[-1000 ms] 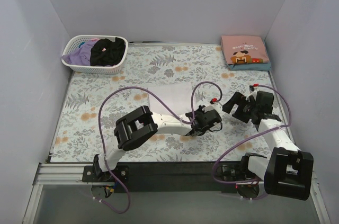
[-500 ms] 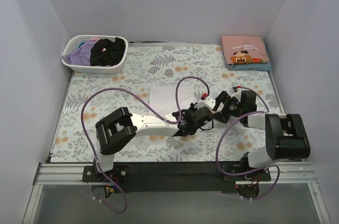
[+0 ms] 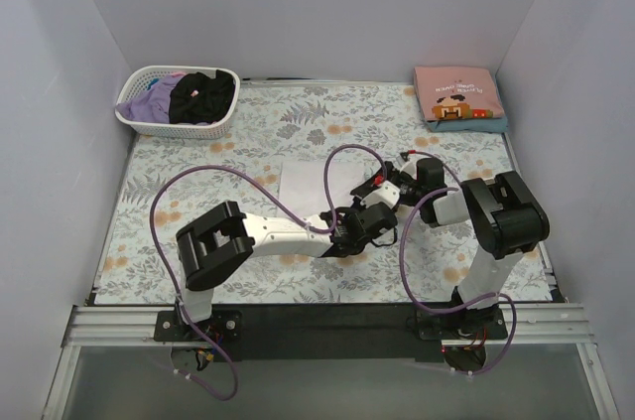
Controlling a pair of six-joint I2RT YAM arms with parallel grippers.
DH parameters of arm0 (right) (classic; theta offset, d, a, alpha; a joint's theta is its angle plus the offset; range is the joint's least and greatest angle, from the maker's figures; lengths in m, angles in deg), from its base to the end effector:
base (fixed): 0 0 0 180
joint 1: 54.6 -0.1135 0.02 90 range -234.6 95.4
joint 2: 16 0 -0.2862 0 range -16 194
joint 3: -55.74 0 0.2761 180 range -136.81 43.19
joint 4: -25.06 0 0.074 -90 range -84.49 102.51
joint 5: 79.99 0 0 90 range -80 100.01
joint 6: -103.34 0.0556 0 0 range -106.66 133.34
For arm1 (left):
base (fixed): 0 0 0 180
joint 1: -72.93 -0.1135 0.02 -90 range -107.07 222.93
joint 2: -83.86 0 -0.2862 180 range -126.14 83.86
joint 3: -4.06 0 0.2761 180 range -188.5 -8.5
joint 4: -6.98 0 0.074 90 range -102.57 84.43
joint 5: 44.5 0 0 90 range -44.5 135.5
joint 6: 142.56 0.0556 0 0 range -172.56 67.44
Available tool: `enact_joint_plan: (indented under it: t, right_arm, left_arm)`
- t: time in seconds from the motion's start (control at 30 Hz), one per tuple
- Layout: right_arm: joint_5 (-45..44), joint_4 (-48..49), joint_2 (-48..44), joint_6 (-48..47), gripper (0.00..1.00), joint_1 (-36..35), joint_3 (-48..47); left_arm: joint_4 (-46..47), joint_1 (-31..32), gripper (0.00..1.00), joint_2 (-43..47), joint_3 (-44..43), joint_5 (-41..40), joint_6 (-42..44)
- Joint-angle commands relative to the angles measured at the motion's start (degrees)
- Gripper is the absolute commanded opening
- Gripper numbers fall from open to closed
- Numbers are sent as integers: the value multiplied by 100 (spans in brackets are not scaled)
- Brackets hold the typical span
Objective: Fold and stack the t-shirts
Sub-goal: Neatly place the folded tshirt to the corner
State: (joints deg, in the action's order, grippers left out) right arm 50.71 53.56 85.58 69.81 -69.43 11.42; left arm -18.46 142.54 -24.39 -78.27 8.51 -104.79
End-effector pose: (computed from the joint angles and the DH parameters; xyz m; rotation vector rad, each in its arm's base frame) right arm 0.3084 0.1192 0.1058 0.3364 2.2676 1.4472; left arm 0.1818 -0.3932 0.1721 0.0791 2.2633 -0.3235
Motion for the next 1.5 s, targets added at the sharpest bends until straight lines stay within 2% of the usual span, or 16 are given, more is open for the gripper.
enact_joint_plan:
  t: [0.0,0.2,0.3,0.33,0.4,0.43,0.53,0.57,0.7,0.87,1.0,1.1,1.2,1.23,1.37,1.47]
  right_arm:
    - [-405,-203,432,-92,86,-231,-13]
    - [-581,-221,442,-232,73,-371,-57]
    - [-652,-239,372,-364,56,-372,-57]
    - [-652,-291,354,-425,43,-380,-84]
    - [-591,-344,371,-592,30,-380,-119]
    - [-564,-379,380,-654,18,-372,-145]
    - [-520,-510,363,-952,1,-371,-180]
    - [-529,-581,354,-1049,1,-371,-224]
    - [-800,-1344,144,-1699,1,-363,-522]
    - [-1756,-3242,-121,-3105,1,-371,-1356]
    - [-2706,-4576,-139,-4019,1,-363,-2348]
    - [-3410,-4984,45,-4703,1,-354,-2903]
    - [-4253,-5624,474,-5362,1,-336,-3834]
    - [-4447,-5739,616,-5513,1,-319,-4359]
    - [-5299,-6109,1328,-6024,1,-249,-5546]
    - [-5520,-6277,1847,-6305,1,-108,-6373]
  left_arm:
    - [84,27,0,462,34,-10,-147]
    - [84,27,0,585,105,8,-209]
    - [58,27,1,559,114,113,-235]
    - [-20,27,7,559,96,183,-305]
    - [-91,36,14,594,78,254,-437]
    - [-126,36,19,620,96,297,-481]
    - [-249,36,41,778,79,412,-622]
    - [-337,36,50,822,-9,456,-735]
    - [-898,-25,64,1155,-194,491,-859]
    - [-1383,-683,68,1604,-273,807,-912]
    - [-1550,-1938,69,1982,-28,1326,-623]
    - [-1586,-2746,73,2132,174,1353,-604]
    - [-1568,-3223,77,2211,631,880,-657]
    - [-1585,-3295,79,2220,893,469,-701]
    - [-1630,-3585,82,2220,1421,184,-1008]
    - [-1603,-3603,82,2080,1432,79,-1000]
